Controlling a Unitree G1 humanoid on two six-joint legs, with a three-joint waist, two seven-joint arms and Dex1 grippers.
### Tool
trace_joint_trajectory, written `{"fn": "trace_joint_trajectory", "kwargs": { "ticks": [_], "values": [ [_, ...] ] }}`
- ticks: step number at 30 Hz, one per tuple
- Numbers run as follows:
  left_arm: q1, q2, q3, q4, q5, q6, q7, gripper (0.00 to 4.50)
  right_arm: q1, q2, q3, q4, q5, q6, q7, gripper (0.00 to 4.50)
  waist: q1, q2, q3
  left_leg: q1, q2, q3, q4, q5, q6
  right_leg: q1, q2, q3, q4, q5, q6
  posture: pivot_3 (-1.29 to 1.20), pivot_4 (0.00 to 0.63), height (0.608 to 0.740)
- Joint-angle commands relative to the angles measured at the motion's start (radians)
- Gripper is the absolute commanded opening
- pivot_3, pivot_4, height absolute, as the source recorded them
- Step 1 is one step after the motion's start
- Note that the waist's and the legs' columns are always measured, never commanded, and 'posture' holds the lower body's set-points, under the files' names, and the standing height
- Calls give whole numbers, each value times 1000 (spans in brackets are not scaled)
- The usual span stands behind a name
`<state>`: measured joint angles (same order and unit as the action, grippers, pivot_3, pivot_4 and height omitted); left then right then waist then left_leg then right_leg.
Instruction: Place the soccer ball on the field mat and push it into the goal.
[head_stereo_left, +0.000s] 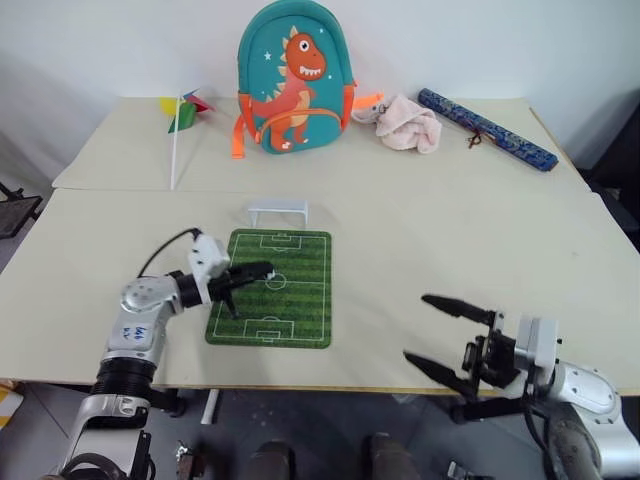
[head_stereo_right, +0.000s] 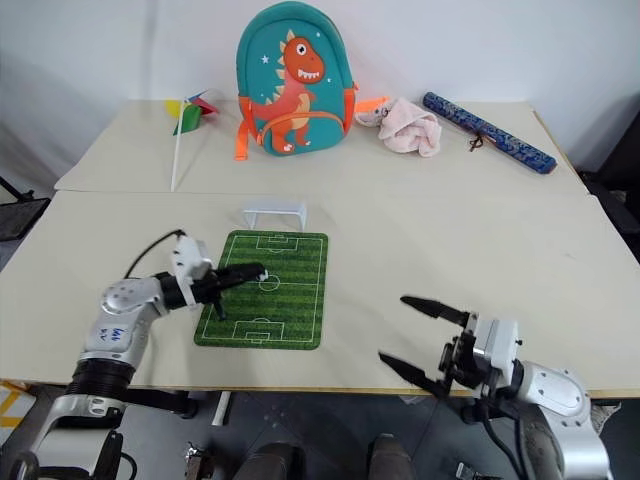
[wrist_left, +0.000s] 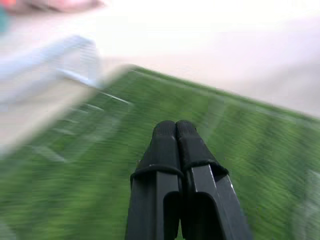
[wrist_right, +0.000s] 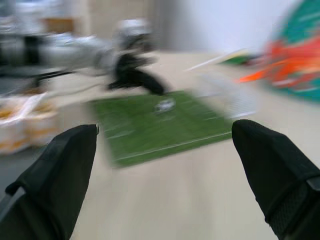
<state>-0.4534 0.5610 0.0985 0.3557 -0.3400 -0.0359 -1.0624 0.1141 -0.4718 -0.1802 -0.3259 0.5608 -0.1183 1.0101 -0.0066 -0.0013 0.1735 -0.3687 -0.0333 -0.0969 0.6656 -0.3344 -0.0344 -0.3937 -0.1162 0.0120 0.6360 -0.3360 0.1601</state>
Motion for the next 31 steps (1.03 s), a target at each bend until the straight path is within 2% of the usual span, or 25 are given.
{"fn": "trace_joint_trajectory", "kwargs": {
  "ticks": [1, 5, 12, 17, 31],
  "values": [
    [85, 64, 37, -117, -80, 50, -98, 53, -12, 16, -42, -2, -54, -59, -77, 4500, -2, 0, 0, 0, 0, 0, -1, 0, 0, 0, 0, 0, 0, 0, 0, 0, 150, 740],
    [224, 179, 129, -184, -111, 75, -132, 53, -2, 0, -38, 15, -66, -63, -77, 4500, 0, 0, 0, 0, 1, -1, -1, 0, 0, 0, 0, 0, 0, 0, -1, 0, 150, 740],
    [403, 245, 230, -221, -106, 26, -149, 53, -17, -58, -49, 82, -49, -78, -4, 4500, 4, 0, 0, 1, 0, -1, -1, 0, 1, 2, -1, 0, -7, -1, -1, 0, 150, 740],
    [466, 239, 284, -199, -103, -25, -116, 53, -44, -78, -49, 119, -36, -86, 30, 4500, 4, 0, 0, 1, 2, -1, -2, 0, 0, 2, 0, -1, -7, -1, -2, 0, 150, 740],
    [516, 212, 358, -245, -130, -9, -8, 53, -88, -112, -56, 224, -48, -124, 95, 4500, 1, 0, 0, 1, 2, -1, -2, 0, 0, 1, 0, -1, -7, -1, -2, 0, 150, 740]
  ]
}}
